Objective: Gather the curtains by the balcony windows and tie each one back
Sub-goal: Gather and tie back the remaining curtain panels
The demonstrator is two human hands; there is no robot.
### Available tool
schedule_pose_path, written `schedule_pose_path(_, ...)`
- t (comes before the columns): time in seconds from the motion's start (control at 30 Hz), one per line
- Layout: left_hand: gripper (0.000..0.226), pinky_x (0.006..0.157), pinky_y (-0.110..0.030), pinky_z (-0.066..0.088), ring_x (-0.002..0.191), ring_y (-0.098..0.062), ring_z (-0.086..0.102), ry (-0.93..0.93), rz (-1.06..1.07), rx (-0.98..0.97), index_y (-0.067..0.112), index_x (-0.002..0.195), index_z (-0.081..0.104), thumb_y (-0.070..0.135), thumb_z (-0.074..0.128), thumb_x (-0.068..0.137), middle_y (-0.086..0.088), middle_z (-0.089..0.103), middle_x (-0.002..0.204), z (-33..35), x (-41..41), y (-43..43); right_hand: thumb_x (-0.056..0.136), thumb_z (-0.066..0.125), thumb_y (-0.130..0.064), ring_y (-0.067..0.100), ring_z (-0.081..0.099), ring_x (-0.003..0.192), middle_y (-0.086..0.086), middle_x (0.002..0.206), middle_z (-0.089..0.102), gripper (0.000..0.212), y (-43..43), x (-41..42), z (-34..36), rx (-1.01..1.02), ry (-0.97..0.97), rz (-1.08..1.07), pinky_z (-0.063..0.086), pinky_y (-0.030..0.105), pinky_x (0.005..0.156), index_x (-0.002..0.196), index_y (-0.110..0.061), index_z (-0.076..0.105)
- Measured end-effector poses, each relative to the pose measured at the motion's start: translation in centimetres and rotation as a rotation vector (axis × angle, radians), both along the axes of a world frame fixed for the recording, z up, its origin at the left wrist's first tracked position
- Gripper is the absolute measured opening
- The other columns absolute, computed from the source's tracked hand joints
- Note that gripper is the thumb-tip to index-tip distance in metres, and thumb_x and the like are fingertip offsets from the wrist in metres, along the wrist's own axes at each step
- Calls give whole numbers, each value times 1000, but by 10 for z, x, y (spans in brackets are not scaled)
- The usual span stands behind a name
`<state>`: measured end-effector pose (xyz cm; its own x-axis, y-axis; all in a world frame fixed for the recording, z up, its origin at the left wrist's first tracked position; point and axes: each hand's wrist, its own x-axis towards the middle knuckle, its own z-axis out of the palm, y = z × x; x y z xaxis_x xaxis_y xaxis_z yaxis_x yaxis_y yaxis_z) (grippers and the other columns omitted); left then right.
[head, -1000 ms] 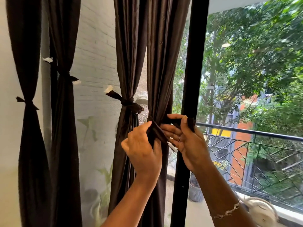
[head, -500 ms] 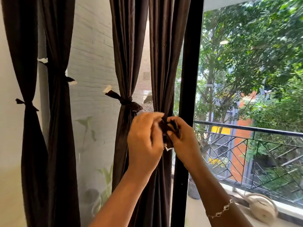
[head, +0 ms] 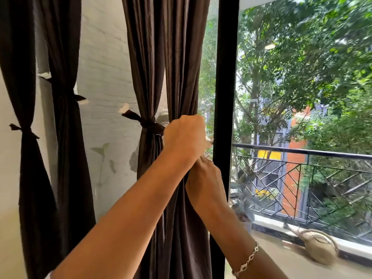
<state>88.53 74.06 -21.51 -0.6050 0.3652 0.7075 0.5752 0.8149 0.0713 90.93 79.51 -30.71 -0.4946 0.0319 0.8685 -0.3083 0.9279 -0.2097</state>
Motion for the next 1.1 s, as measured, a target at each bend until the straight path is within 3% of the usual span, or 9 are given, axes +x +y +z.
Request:
schedule_pose_path(0.13, 18, 67, -35, 41, 91, -28, 60, -135, -30, 118, 11, 100, 54, 10, 61, 84, -7, 62, 96, -3, -11, -2, 79, 38, 13, 35, 55, 76, 19, 97, 59, 52, 2, 0, -3, 11, 5, 11, 36, 34, 62, 128, -1, 46)
schedule_pose_path(0.27, 15, 75, -37, 50, 87, -26, 59, -353, -225, 250, 16, 88, 52, 3, 58, 83, 0, 54, 74, -2, -20, -10, 87, 46, 5, 26, 60, 77, 9, 96, 64, 50, 2, 4, -13, -150, 3, 97, 47, 37, 66, 133, -13, 34)
schedule_pose_path(0.37, 22, 58, -33, 49, 61, -22, 55, -572, -408, 436, 16, 87, 45, -6, 43, 87, -5, 51, 66, -5, -17, -14, 89, 55, -6, 8, 49, 56, -6, 76, 58, 41, 7, 5, -16, -348, -3, 138, 37, 20, 55, 125, -19, 39)
schedule_pose_path(0.5, 25, 32, -12, 27, 34, -3, 42, -732, -628, 627, 14, 85, 44, -8, 38, 92, -6, 56, 65, -11, -14, -21, 90, 57, -16, 13, 56, 73, -6, 80, 59, 14, 21, 8, -16, -352, -111, 119, 38, 26, 64, 102, -15, 64)
schedule_pose_path(0.63, 18, 40, -10, 33, 43, -2, 48, -634, -737, 564, 13, 88, 47, -5, 47, 90, 5, 65, 55, -22, -17, -31, 88, 55, -18, 18, 52, 80, -6, 84, 51, 15, 35, 15, -8, -113, 54, 70, 34, 22, 69, 88, -7, 66)
schedule_pose_path(0.73, 21, 53, -16, 36, 54, -5, 46, -552, -801, 505, 17, 88, 47, -4, 44, 89, -6, 58, 69, -29, -19, -34, 88, 49, -20, 17, 51, 91, 4, 96, 62, 23, 48, 16, 12, 62, 250, 134, 37, 21, 79, 87, -3, 64)
schedule_pose_path(0.87, 17, 55, -5, 40, 56, 7, 53, -579, -1052, 450, 17, 94, 40, 10, 48, 80, 15, 64, 68, -41, -17, -40, 92, 41, -21, 11, 48, 99, 5, 100, 67, 33, 58, 4, 40, 154, 241, 310, 39, 17, 87, 101, 1, 64)
schedule_pose_path(1.0, 28, 85, -30, 50, 88, -13, 68, -318, -993, 535, 23, 92, 38, 16, 63, 83, 2, 72, 87, -58, -27, -38, 93, 38, -24, 12, 50, 90, 4, 88, 66, 35, 59, -11, 53, 145, 202, 360, 40, 18, 78, 96, 2, 61)
schedule_pose_path(1.1, 38, 77, -10, 45, 84, -1, 68, -132, -904, 572, 29, 90, 35, 2, 60, 85, 15, 70, 83, -64, -30, -33, 93, 38, -25, 12, 45, 81, -4, 80, 59, 31, 57, -18, 59, 151, 205, 335, 36, 15, 73, 91, -2, 57)
